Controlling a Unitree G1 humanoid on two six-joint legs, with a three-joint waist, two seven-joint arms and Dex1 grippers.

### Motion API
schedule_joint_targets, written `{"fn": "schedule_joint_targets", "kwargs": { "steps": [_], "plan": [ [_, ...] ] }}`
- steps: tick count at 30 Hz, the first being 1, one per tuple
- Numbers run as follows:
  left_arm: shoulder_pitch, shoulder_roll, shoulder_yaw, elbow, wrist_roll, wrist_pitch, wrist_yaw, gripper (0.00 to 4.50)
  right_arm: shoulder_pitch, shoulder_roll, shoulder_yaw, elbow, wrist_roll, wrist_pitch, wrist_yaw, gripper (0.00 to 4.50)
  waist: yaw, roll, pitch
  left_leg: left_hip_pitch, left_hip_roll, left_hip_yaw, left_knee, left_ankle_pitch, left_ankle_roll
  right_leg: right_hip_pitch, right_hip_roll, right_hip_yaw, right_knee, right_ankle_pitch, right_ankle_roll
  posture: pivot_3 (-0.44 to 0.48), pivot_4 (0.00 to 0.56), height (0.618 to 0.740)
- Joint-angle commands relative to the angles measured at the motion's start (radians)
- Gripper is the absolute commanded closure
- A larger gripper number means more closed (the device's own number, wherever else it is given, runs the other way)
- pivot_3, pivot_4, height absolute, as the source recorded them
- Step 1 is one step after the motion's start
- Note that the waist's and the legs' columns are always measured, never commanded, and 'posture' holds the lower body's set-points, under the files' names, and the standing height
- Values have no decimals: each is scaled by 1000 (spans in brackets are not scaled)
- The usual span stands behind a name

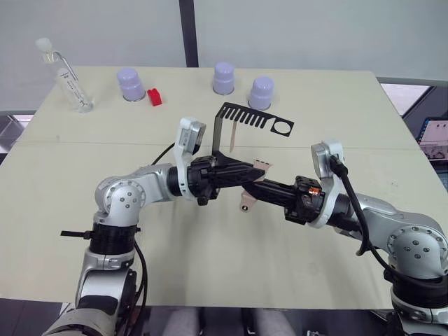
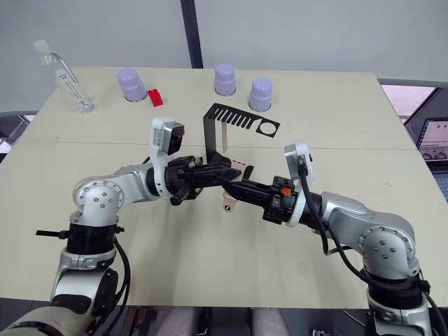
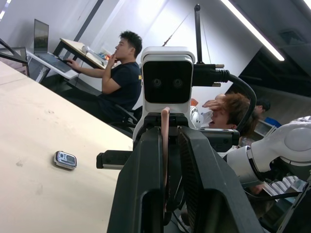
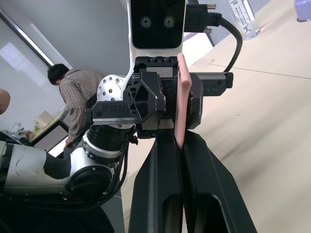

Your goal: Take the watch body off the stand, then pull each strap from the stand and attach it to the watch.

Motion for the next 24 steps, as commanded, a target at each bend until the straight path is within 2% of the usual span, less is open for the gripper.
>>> {"fn": "schedule_joint_targets", "kwargs": {
  "steps": [1, 19, 22, 24],
  "plan": [
    [5, 0, -24, -35, 24, -34, -14, 4429, -7, -4, -6, -30, 23, -16, -12, 4500, 0, 0, 0, 0, 0, 0, 0, 0, 0, 0, 0, 0, 0, 0, 0, 0, 150, 740],
    [-9, -11, 7, -12, -15, -18, -17, 4467, -17, -18, -19, -66, 22, -39, -30, 4500, 0, 0, 0, -1, 0, 0, 0, 0, 0, 0, 0, 0, 0, 0, 0, 0, 150, 740],
    [-9, -4, 7, -17, -18, -19, -22, 4500, 5, -36, -42, -90, 49, -41, -37, 3545, 0, 0, 0, -1, 0, -1, 0, 0, 0, 0, 0, 0, 0, 0, 0, 0, 150, 740],
    [-9, 12, -1, -21, -3, -29, -39, 4500, 61, -69, -94, -135, 106, -46, -62, 2516, 1, 0, 0, -1, 0, -1, 0, 0, 0, 0, 0, -1, -1, 0, 0, 0, 150, 740]
  ]
}}
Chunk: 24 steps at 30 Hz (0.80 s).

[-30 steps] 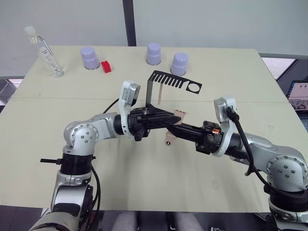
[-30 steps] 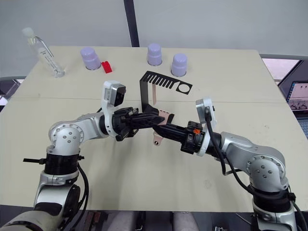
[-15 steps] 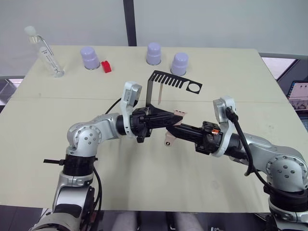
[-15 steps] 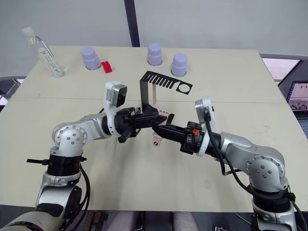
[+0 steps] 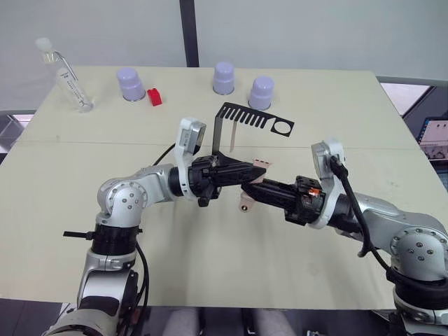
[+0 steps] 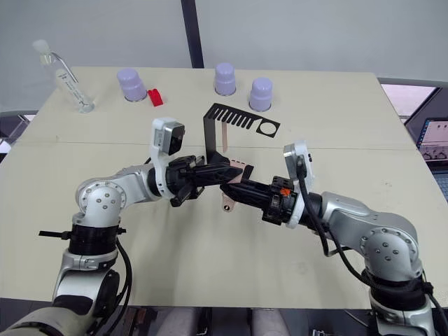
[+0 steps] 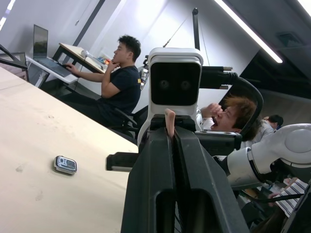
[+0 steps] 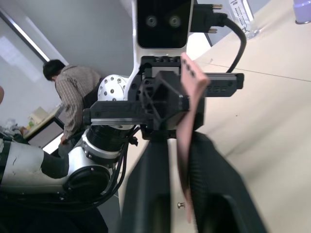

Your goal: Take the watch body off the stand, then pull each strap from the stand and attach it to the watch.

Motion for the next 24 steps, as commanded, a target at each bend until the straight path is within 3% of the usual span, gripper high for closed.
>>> {"fn": "schedule_joint_targets", "kwargs": {
  "steps": [1, 3, 5, 10, 16, 20, 24],
  "plan": [
    [-13, 27, -4, -26, 3, -15, -38, 4500, 78, -53, -109, -99, 97, -41, -42, 2050, 2, 0, 0, 0, 0, 0, 0, 0, 0, 0, 0, 0, 0, 0, 0, 0, 150, 740],
    [-13, 56, -26, -30, 35, -38, -73, 4500, 158, -92, -169, -156, 95, -60, -80, 1075, 5, 0, 0, -2, 0, -1, 0, 0, 0, 0, 0, -1, -1, 0, 0, 0, 150, 740],
    [-3, 107, -85, -26, 119, -121, -157, 4500, 324, -126, -298, -244, 31, -85, -126, 27, 9, 0, 0, -3, 0, -1, 0, 0, 0, 0, 0, -1, -3, 0, 0, 0, 150, 740],
    [19, 132, -214, 61, 324, -364, -297, 4500, 765, -53, -547, -371, -281, -202, -151, 27, 33, 0, 0, -5, 0, -1, -1, 2, -3, 1, 1, -2, -9, 1, 2, 0, 150, 740],
    [14, 124, -306, 153, 492, -606, -425, 4500, 1169, 111, -640, -401, -529, -373, -22, 27, 29, 1, 0, -4, 0, 0, -1, -1, 1, 1, 1, 1, -9, 1, 3, 0, 150, 740],
    [10, 104, -311, 183, 529, -658, -452, 4500, 1275, 200, -620, -347, -618, -477, 35, 27, 17, 1, 0, -2, 1, 0, -2, -1, 1, 1, 1, 3, -7, 2, 2, 0, 150, 740],
    [23, 100, -303, 170, 530, -661, -464, 4500, 1222, 229, -543, -288, -695, -541, 35, 27, 9, 2, 0, -2, 1, 0, -3, 0, 1, 1, 0, 3, -8, 2, 1, 0, 150, 740]
  ]
}}
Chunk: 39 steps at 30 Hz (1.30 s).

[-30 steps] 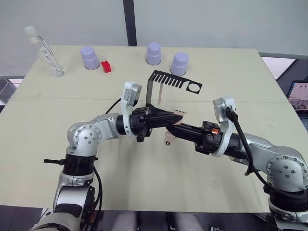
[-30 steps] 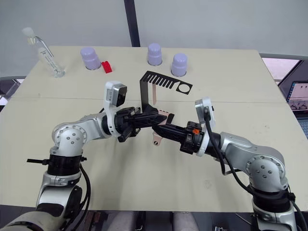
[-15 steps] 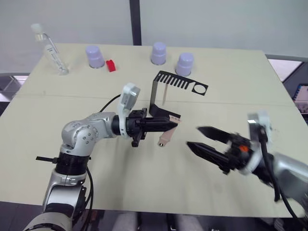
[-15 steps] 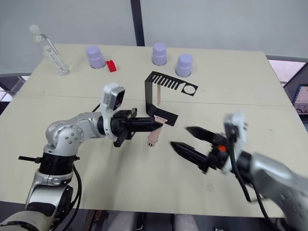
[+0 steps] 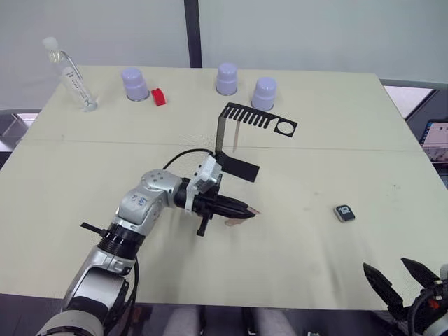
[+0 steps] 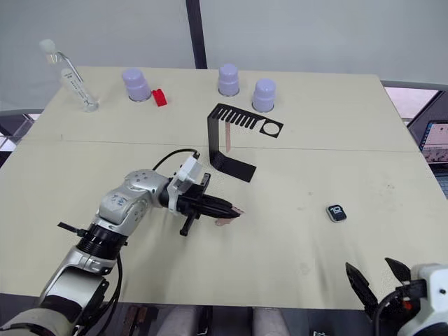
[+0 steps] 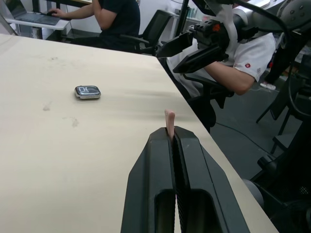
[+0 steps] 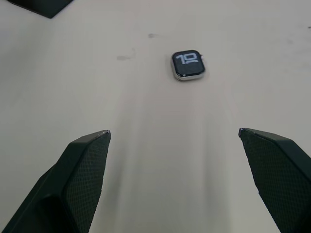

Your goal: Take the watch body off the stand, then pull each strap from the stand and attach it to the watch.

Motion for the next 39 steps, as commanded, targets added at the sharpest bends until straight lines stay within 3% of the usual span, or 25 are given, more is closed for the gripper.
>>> {"fn": "schedule_joint_targets", "kwargs": {
  "steps": [1, 10, 20, 39],
  "plan": [
    [1, -3, 15, -26, -1, -13, -18, 4500, -72, -7, 59, 46, -64, -66, 22, 27, -4, 0, 0, -1, 0, 0, 0, 0, 0, -1, 0, 0, 0, 0, 0, 0, 150, 740],
    [14, -10, 23, -40, 12, -14, 0, 4500, -386, -118, 183, 337, -162, -75, 49, 27, -5, 3, 0, -1, -1, 0, 1, 0, 0, -1, 0, -2, 2, 0, 0, 0, 150, 740],
    [36, -24, 30, -101, 3, 28, 49, 4500, -600, -133, 317, 556, -279, -100, 21, 27, 9, 3, 0, 1, -1, 1, 4, 1, 0, -1, 1, 0, 8, 0, 0, 0, 150, 740],
    [13, -29, 32, -112, 8, 47, 73, 4500, -684, -44, 343, 627, -356, -87, -61, 27, 10, 3, 0, 7, -1, 3, 4, 1, 0, 3, 2, 1, 11, 0, 0, 0, 150, 740]
  ]
}}
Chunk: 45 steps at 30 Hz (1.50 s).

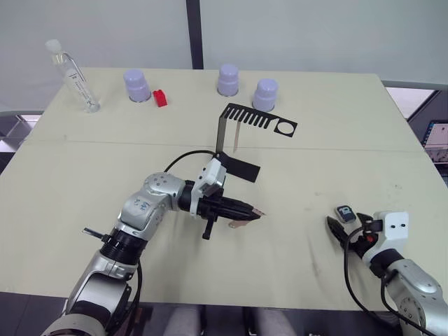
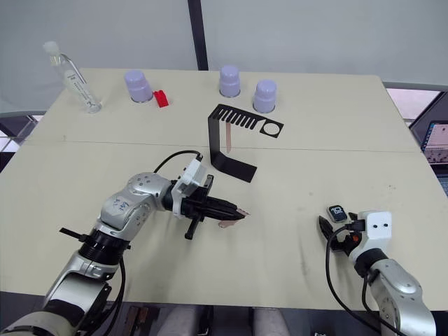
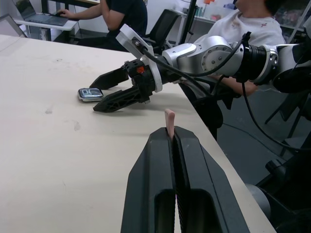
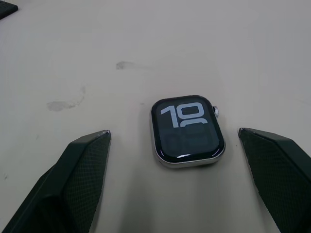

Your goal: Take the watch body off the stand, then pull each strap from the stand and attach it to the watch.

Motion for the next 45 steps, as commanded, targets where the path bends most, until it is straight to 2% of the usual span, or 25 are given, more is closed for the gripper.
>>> {"fn": "schedule_joint_targets", "kwargs": {
  "steps": [1, 2, 5, 9, 10, 14, 16, 19, 21, 24, 27, 33, 37, 45],
  "plan": [
    [-20, -4, 24, -35, -9, 1, 8, 4500, 19, -1, 4, 26, -31, 1, -18, 27, 1, 0, 0, 0, 0, 0, 0, 0, 0, 0, 0, 0, 0, 0, 0, 0, 150, 740],
    [-20, -3, 24, -35, -10, 1, 9, 4500, 22, -2, 9, 27, -38, -3, -15, 27, 1, 0, 0, 0, 0, 0, 0, 0, 0, 0, 0, 0, 0, 0, 0, 0, 150, 740],
    [-18, 0, 26, -32, -9, -3, 8, 4500, 17, 4, 14, 35, -60, -14, -29, 847, 1, 0, 0, 0, 0, 0, 0, 0, 0, 0, 0, 0, 0, 0, 0, 0, 150, 740],
    [-17, 1, 29, -28, -5, -6, 10, 4500, 5, 2, 20, 31, -78, -23, -38, 2703, 1, 0, 0, 1, 0, 0, 0, 0, 0, 0, 0, 0, 0, 0, 0, 0, 150, 740],
    [-17, 1, 30, -27, -4, -7, 10, 4500, 10, -8, 28, 5, -86, -21, -33, 3015, 1, 0, 0, 1, 0, 0, 0, 0, 0, 0, 0, 0, 0, 0, 0, 0, 150, 740],
    [-13, 14, 33, -26, 7, -18, 7, 4500, 41, -45, 46, -143, -74, 48, -15, 3008, 2, 0, 0, 0, 0, 0, 0, 0, 0, 0, 0, 0, 1, 0, 0, 0, 150, 740],
    [-8, 30, 36, -19, 26, -52, 1, 4500, 55, -82, 33, -273, -8, 159, -5, 3009, 1, 0, 0, 0, 0, 0, 0, 0, 0, -1, 0, 0, 1, 0, 0, 0, 150, 740],
    [-4, 55, 55, -11, 92, -216, 3, 4500, 46, -190, -38, -493, 288, 409, 42, 3009, -5, 2, 1, 0, 0, 1, 0, 0, 0, -1, 0, 1, 2, 0, 0, 0, 150, 740],
    [2, 84, 48, -7, 135, -331, -32, 4500, 5, -253, -92, -529, 513, 548, 18, 3009, -9, 1, 1, 0, 0, 1, 0, 0, -1, -1, 0, 1, 1, 0, 0, 0, 150, 740],
    [7, 118, 39, 12, 180, -475, -80, 4500, -71, -361, -110, -477, 850, 681, -68, 3009, -12, 1, 1, 1, 1, 0, -1, 0, -1, 1, 0, 0, -1, 0, 0, 0, 150, 740],
    [-8, 121, 36, 39, 215, -590, -90, 4500, -156, -445, -46, -388, 1115, 714, -182, 3009, -9, 0, 1, 0, 1, -1, -1, 0, 1, 2, -1, -1, -3, 0, 0, 0, 150, 740],
    [-11, 105, 25, 31, 234, -665, -84, 4500, -317, -505, 199, -255, 1461, 656, -432, 3009, -9, -1, 2, -2, 1, -1, 1, 0, 2, 1, -1, -2, -4, 0, 0, 0, 150, 740],
    [-3, 99, 12, 37, 265, -719, -70, 4500, -376, -495, 309, -214, 1568, 615, -521, 3009, -10, -1, 2, -9, 1, -1, 4, 0, 3, -4, -1, -3, -3, 0, 1, 0, 150, 740],
    [2, 90, -2, 50, 298, -768, -51, 4500, -419, -480, 398, -186, 1573, 604, -524, 3009, -12, -1, 2, -10, 1, -2, 6, 0, 4, -4, -1, -3, -3, 1, 2, 0, 150, 740]
  ]
}}
